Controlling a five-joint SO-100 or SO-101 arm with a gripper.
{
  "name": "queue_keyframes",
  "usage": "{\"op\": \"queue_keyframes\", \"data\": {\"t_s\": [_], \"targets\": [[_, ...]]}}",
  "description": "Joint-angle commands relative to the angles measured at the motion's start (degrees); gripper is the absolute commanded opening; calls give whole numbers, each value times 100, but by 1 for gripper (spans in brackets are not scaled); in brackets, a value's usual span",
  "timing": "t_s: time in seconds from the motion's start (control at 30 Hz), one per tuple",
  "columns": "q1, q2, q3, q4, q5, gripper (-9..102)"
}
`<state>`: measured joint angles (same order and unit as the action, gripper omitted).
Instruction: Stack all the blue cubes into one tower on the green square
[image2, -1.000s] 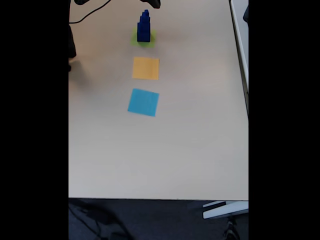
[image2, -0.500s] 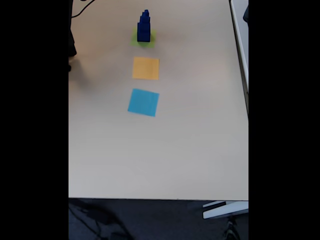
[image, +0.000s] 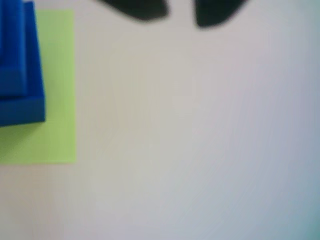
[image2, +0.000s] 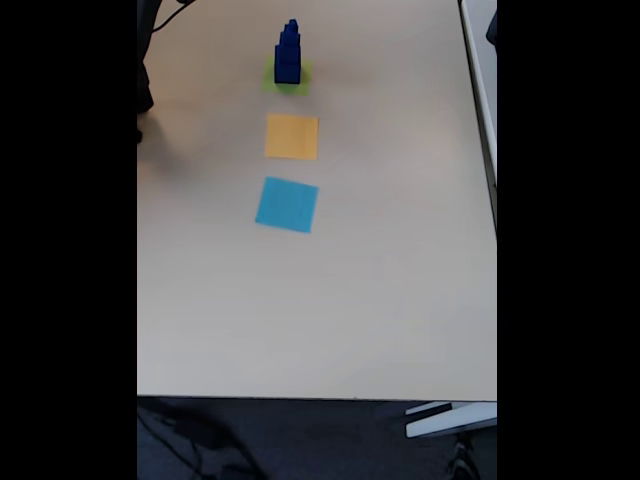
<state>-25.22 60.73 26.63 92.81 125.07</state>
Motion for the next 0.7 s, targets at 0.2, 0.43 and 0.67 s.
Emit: {"op": "queue_keyframes", "data": {"t_s": [0.2, 0.43, 0.67], "targets": [[-123, -53, -255, 9, 53, 0], [-132, 18, -26, 149, 26, 0], [-272, 158, -70, 659, 563, 0]]}}
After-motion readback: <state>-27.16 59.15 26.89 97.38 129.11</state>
